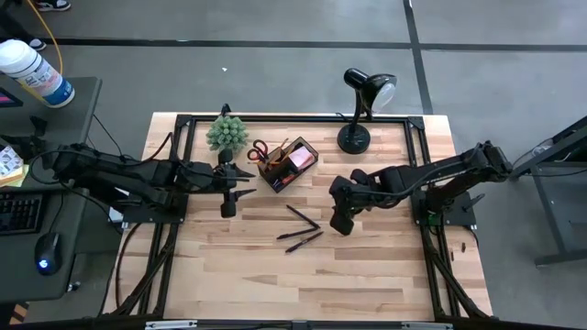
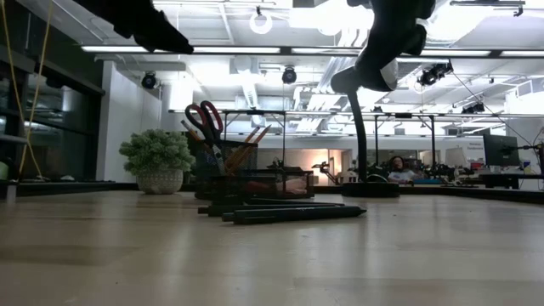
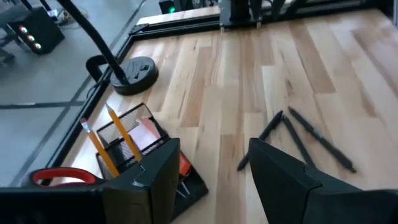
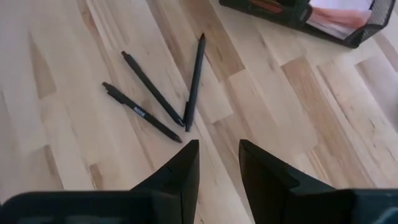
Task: Pick and place office supplies into organizer
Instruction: Put the bottom black pen into the black desk organizer
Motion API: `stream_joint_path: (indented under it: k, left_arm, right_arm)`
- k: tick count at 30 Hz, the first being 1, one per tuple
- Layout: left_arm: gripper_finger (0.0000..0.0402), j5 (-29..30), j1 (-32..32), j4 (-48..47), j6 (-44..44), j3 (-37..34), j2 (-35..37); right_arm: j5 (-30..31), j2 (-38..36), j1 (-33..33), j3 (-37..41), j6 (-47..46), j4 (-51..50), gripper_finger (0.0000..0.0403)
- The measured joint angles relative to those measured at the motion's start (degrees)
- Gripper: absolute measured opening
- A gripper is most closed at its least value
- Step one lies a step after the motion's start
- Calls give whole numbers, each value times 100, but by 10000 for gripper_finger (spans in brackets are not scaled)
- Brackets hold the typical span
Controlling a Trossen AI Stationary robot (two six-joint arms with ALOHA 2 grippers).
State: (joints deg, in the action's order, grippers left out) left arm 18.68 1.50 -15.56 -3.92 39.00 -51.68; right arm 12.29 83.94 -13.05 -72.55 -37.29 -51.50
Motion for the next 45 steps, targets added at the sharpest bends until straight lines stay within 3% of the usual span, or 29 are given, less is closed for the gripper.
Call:
stream_joint_path:
  k: [7, 16, 21, 35, 45]
  left_arm:
    - [179, 296, 2, -9, -243, 0, 0]
    - [179, 748, 0, -10, -509, 0, 0]
    - [179, 752, 0, -8, -671, 0, 0]
    - [179, 389, 2, 226, -460, 0, 0]
    - [179, -126, 0, 248, 857, 0, 0]
  right_arm:
    - [-44, 0, -1, 0, 56, -339, 96]
    - [121, 0, 3, 0, 111, -762, 51]
    - [103, 0, 3, 0, 713, -611, 25]
    - [79, 0, 38, 0, 1415, 939, 20]
    - [135, 0, -20, 0, 1195, 1078, 14]
